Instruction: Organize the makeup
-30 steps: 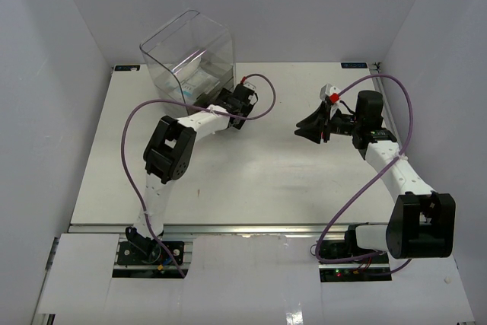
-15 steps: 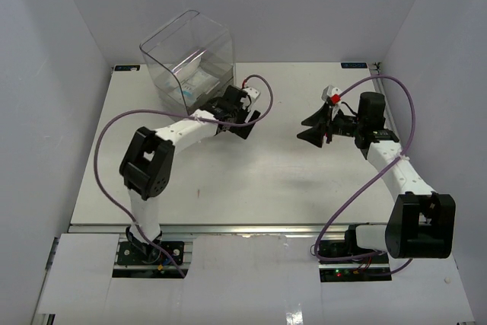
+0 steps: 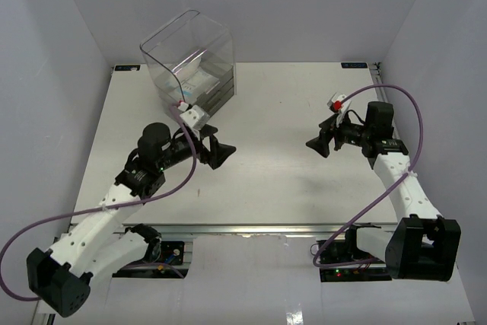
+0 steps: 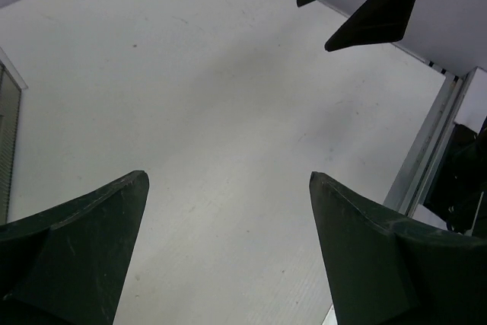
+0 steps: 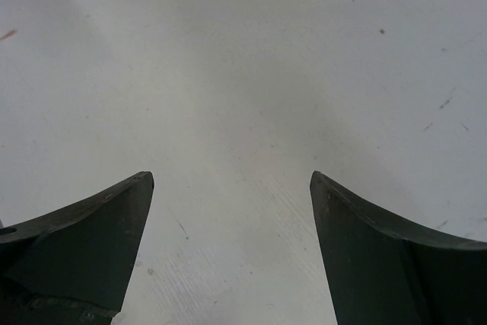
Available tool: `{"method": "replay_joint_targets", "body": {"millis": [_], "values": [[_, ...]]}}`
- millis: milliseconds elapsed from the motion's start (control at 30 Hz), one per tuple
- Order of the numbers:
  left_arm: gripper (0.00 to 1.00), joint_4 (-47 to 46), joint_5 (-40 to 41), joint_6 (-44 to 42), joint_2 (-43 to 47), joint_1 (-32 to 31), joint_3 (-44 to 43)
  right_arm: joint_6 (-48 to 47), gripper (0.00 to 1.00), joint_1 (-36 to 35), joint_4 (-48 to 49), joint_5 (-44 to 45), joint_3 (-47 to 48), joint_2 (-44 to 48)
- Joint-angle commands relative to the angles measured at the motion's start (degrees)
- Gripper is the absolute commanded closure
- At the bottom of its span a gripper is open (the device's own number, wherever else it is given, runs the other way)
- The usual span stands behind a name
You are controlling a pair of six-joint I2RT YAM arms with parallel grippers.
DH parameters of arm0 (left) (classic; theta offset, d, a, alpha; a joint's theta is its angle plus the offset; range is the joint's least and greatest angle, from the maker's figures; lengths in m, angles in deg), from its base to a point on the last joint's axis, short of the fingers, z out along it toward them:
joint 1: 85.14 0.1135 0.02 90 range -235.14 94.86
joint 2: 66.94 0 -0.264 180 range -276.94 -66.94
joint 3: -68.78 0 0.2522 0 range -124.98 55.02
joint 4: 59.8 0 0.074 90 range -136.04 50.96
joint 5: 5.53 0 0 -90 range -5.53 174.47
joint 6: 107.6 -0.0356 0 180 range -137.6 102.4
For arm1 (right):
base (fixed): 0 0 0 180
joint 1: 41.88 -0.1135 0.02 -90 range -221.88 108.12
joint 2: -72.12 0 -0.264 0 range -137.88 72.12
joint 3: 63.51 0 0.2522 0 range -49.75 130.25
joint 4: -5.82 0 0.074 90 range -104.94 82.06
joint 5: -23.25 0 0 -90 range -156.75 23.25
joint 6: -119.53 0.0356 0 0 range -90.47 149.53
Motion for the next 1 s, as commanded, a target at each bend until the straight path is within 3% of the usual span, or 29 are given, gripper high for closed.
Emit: {"method": "replay_joint_targets", "body": {"millis": [0, 167, 400, 600, 967], "values": [[0.02, 1.91, 1.36, 0.19, 8.28, 1.49, 3.85, 5.32, 0.1, 2.6, -1.13, 4.01, 0.38, 2.94], [0.02, 5.7, 5.72, -0.96, 14.99, 3.47, 8.36, 8.79, 0.1, 5.58, 4.05, 3.78, -3.53, 8.61], [0.02, 7.83, 11.4, -0.5, 15.91, 4.25, 8.25, 17.4, 0.1, 8.62, 10.25, 5.36, -7.04, 11.32], [0.02, 7.95, 11.06, -0.25, 15.12, 4.47, 8.18, 24.46, 0.1, 9.7, 13.55, 12.55, -7.34, 12.32], [0.02, 7.97, 11.26, -0.27, 15.93, 4.74, 8.31, 27.48, 0.1, 10.33, 15.61, 18.79, -8.35, 12.02]]}}
